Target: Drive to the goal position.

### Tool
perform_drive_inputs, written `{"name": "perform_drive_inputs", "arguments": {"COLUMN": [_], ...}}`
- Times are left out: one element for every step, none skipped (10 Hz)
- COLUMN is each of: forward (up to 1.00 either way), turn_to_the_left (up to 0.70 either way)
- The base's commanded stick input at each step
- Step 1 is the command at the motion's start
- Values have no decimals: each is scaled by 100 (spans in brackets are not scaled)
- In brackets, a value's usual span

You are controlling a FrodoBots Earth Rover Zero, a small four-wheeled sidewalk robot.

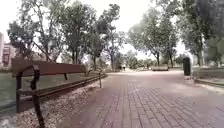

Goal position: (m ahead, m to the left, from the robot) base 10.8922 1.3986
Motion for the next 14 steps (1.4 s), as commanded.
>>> {"name": "perform_drive_inputs", "arguments": {"forward": [70, 70, 70, 70, 70, 70, 70, 70, 70, 70, 70, 70, 70, 70], "turn_to_the_left": [-35, -35, -35, -35, -35, -35, -9, 0, 0, 0, 0, 11, 25, 35]}}
